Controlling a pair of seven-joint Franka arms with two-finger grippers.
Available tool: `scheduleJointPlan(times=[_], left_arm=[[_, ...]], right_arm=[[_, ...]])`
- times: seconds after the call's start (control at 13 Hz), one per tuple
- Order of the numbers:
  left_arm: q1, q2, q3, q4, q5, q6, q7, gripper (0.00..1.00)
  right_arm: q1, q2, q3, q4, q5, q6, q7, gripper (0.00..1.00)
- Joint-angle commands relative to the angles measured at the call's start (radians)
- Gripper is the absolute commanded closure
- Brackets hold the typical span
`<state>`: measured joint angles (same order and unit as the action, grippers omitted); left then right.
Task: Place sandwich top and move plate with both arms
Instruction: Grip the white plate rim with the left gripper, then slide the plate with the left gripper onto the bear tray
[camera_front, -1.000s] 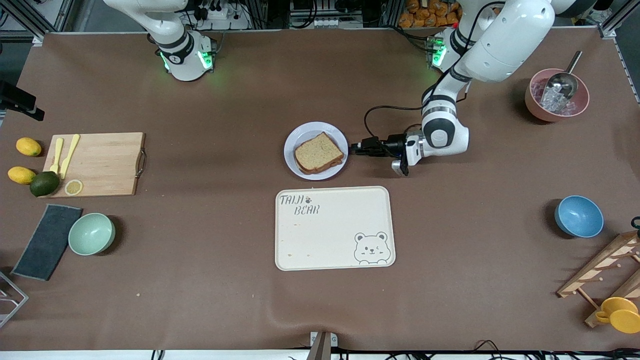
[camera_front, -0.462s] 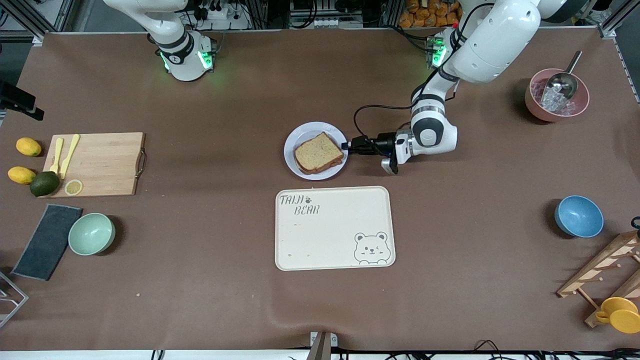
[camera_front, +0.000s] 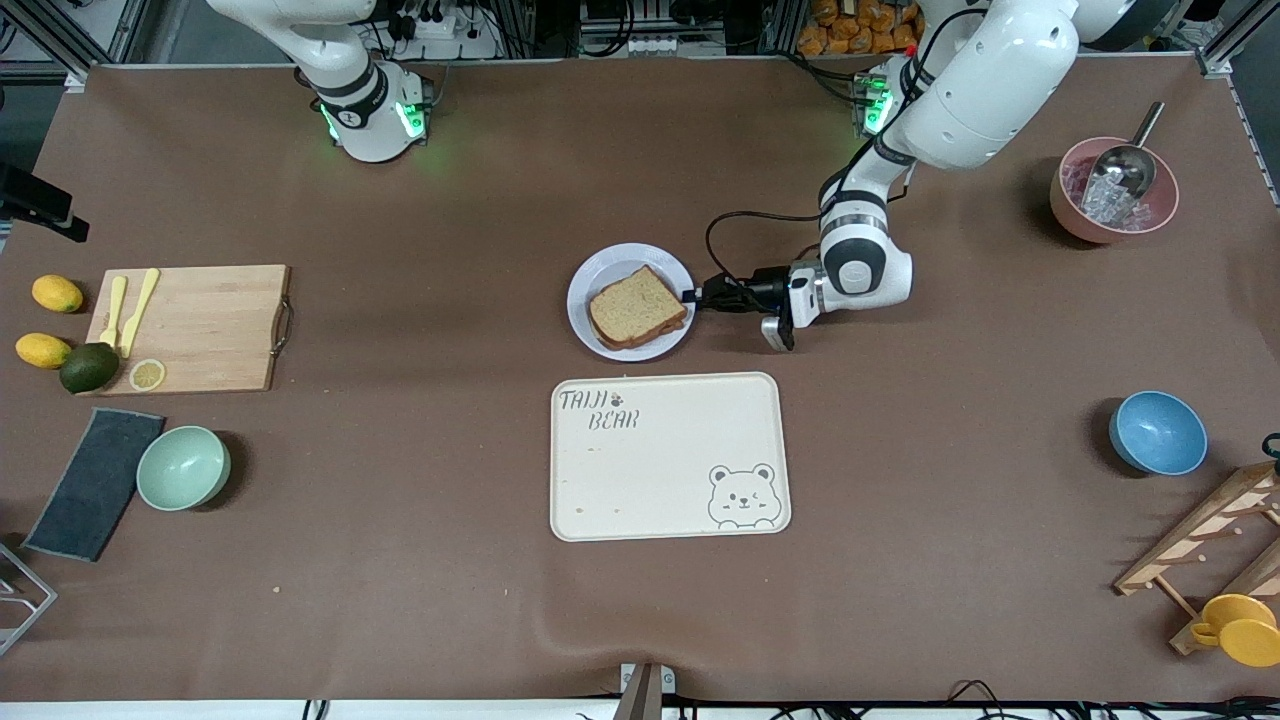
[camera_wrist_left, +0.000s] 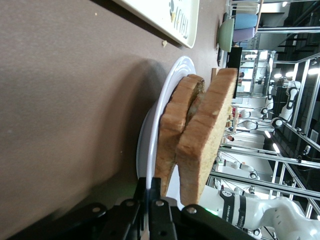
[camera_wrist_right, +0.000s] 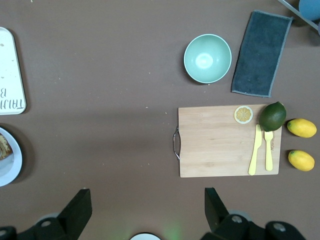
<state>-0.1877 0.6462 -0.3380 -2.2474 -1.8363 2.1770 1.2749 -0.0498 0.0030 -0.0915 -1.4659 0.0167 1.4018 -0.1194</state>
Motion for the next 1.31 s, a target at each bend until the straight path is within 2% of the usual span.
scheduleJointPlan(times=[0.0,0.31,0.54,0.62,0.77,1.23], left_arm=[[-0.003,0.053,-0.01,0.043,-0.04,0.012,0.04,1.0],[0.086,-0.016,-0.073,-0.001,-0.04,0.004,0.041,1.0],[0.271,-0.04,-0.241,-0.03,-0.038,0.004,0.044,1.0],[0.322,-0.051,-0.275,-0.04,-0.034,0.006,0.047,1.0],[0.381,-0.08,-0.3,-0.04,-0.027,0.006,0.029,1.0],[0.505,-0.094,-0.296,-0.002,0.0,0.01,-0.022,1.0]], right_arm=[[0.016,-0.006,-0.008,-0.007,-0.003,0.002,0.052,0.0],[0.015,-0.006,-0.008,-0.008,-0.003,-0.006,0.052,0.0],[0.016,-0.005,-0.008,-0.01,-0.003,-0.009,0.052,0.0],[0.016,-0.005,-0.008,-0.01,-0.004,-0.009,0.052,0.0],[0.015,-0.005,-0.008,-0.01,-0.003,-0.009,0.052,0.0],[0.016,-0.002,-0.008,-0.01,-0.004,-0.009,0.052,0.0]])
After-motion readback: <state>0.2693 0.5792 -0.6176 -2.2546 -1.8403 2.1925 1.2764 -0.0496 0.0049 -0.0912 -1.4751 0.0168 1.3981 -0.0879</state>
